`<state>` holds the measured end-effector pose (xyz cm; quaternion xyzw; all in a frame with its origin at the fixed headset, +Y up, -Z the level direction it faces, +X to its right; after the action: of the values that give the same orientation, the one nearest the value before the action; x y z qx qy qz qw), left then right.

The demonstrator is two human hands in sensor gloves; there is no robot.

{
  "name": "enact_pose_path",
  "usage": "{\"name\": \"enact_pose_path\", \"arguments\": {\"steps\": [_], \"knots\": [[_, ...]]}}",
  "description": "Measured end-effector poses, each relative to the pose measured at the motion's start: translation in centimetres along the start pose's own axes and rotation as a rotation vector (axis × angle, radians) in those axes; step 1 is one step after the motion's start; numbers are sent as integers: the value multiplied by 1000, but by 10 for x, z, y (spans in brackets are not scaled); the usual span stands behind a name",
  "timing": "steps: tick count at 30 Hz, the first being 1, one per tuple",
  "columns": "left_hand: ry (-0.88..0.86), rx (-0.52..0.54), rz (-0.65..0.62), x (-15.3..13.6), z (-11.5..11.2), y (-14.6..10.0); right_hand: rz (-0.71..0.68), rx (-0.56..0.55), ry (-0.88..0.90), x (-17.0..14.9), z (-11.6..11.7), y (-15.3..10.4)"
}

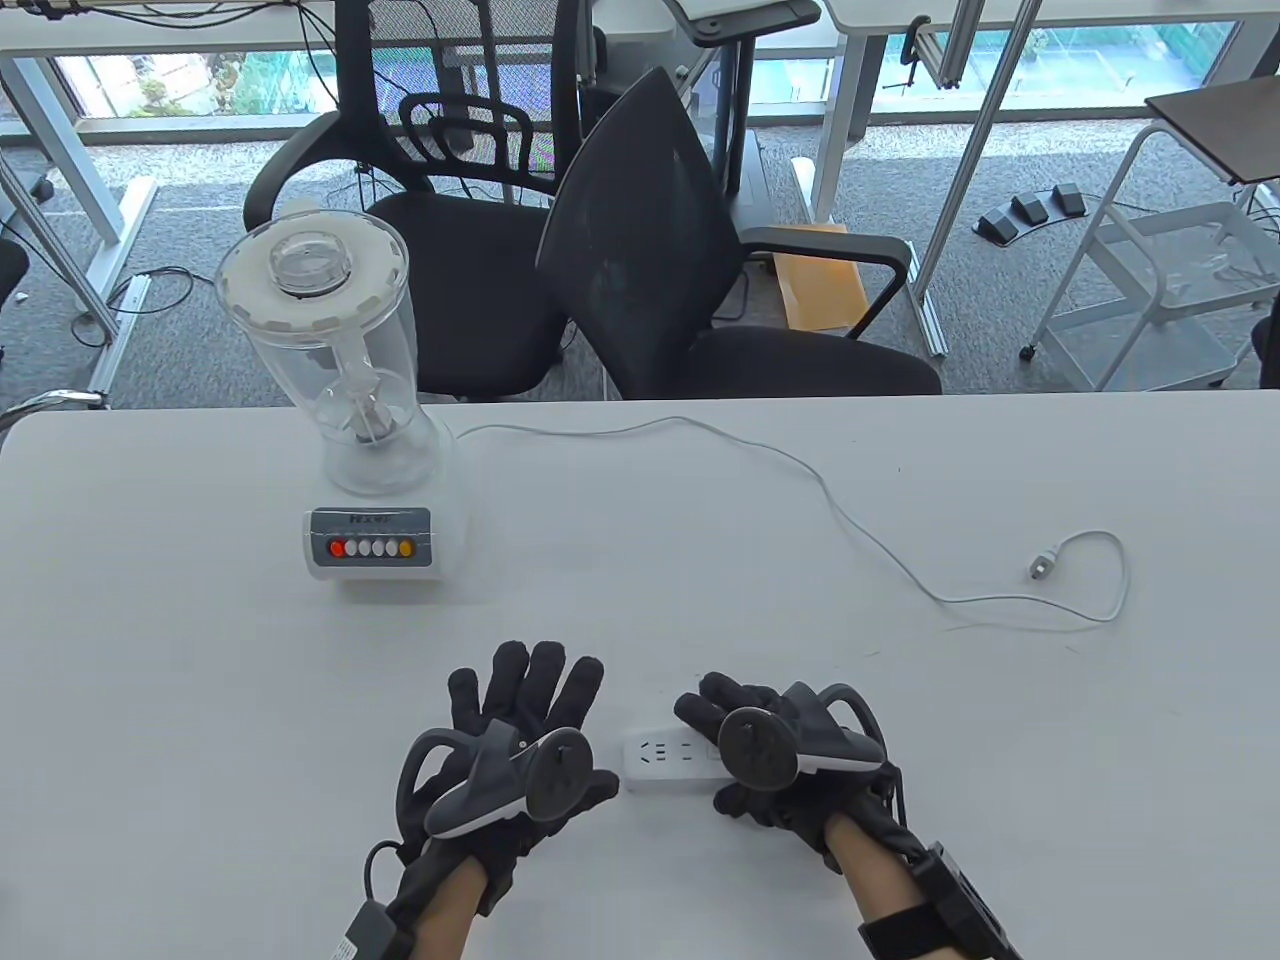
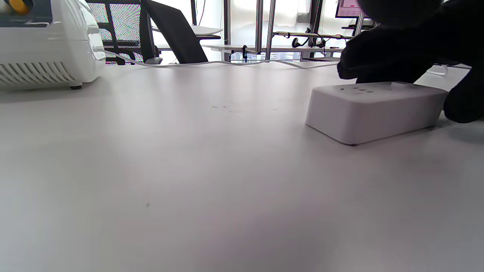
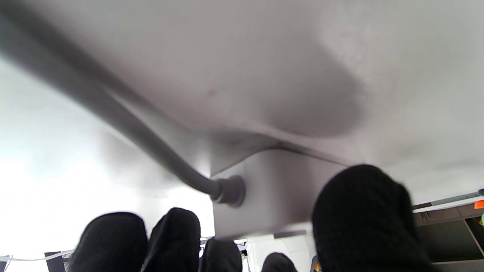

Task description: Plug the blender into the power strip

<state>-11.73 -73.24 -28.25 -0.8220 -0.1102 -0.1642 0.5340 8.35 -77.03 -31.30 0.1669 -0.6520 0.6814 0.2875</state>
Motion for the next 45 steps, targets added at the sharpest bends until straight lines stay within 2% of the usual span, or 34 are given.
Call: {"name": "enact_pose_path", "arguments": {"steps": [8,18,31,35,38,45], "knots": [[1,4,-1,-1,1,0,81,-156,60,-20,-28,-7],[-10,11,11,-5,3,-2,220,-222,77,-59,-54,-21],[-26,0,25,-11,3,-2,533,-341,197,-157,-115,-45],[-27,-2,26,-11,3,-2,657,-443,294,-192,-131,-59],[-25,-2,24,-11,3,-2,760,-510,402,-214,-138,-66],[-30,-5,21,-11,2,-2,1013,-610,474,-261,-146,-75]]}}
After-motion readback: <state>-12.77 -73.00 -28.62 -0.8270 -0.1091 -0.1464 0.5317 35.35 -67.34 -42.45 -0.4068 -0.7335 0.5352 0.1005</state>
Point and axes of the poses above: the tracker on the back of each hand, its own x axis roughly to the thumb side, its own y axis roughly from the wrist to the fingertips, z = x × y, the point moved 4 cm from there along y, roughly from the wrist to the fingertips, and after that the axes turned 13 degrees about -x, right-handed, at the moved point
